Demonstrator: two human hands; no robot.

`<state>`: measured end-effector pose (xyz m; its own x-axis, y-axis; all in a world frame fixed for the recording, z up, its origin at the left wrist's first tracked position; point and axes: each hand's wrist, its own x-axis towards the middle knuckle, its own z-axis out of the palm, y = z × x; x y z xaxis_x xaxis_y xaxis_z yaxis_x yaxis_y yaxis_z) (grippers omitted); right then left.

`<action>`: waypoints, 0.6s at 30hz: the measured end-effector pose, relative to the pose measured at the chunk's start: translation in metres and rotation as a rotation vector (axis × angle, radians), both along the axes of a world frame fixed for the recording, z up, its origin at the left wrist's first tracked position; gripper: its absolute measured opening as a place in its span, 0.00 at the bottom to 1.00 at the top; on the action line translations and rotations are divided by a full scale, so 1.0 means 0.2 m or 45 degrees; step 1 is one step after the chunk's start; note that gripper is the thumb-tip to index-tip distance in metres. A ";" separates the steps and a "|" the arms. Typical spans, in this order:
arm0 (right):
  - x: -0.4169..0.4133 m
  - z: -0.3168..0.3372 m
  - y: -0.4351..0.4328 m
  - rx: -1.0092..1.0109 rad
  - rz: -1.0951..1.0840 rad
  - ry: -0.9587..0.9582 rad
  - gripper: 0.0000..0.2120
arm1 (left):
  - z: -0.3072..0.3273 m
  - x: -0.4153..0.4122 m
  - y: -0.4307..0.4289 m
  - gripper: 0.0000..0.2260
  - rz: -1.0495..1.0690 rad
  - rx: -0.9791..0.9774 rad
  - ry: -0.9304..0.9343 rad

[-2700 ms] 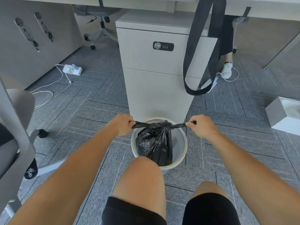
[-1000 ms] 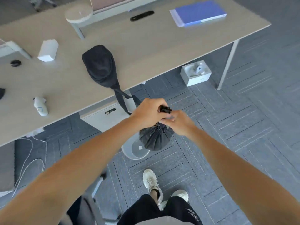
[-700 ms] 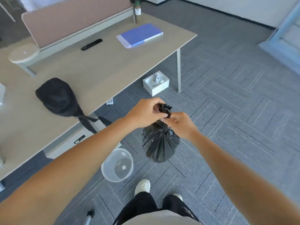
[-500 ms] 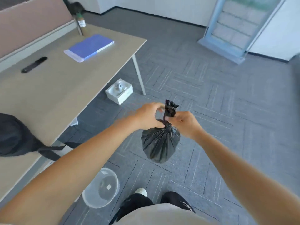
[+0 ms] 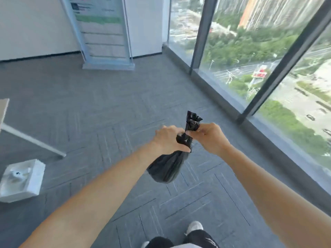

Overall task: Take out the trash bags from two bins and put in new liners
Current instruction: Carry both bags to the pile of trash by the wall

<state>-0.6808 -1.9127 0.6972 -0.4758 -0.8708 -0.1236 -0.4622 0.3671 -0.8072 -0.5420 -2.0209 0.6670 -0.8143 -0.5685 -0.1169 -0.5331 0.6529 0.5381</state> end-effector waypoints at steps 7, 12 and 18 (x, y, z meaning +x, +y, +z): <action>-0.55 0.01 0.47 -0.108 -0.286 0.112 0.14 | 0.03 -0.75 0.30 0.11 -0.344 -0.018 0.036; -0.94 0.00 0.84 -0.153 -0.542 0.060 0.10 | 0.07 -1.24 0.58 0.04 -0.595 0.105 0.008; -1.32 -0.03 1.33 -0.245 -0.875 0.017 0.06 | 0.05 -1.78 1.04 0.09 -0.915 0.166 -0.038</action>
<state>-0.9451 -1.6468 0.6911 -0.9253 -0.3790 0.0118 -0.1875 0.4303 -0.8830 -0.8977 -1.8126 0.6769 -0.9765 0.1253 -0.1753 -0.0127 0.7785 0.6275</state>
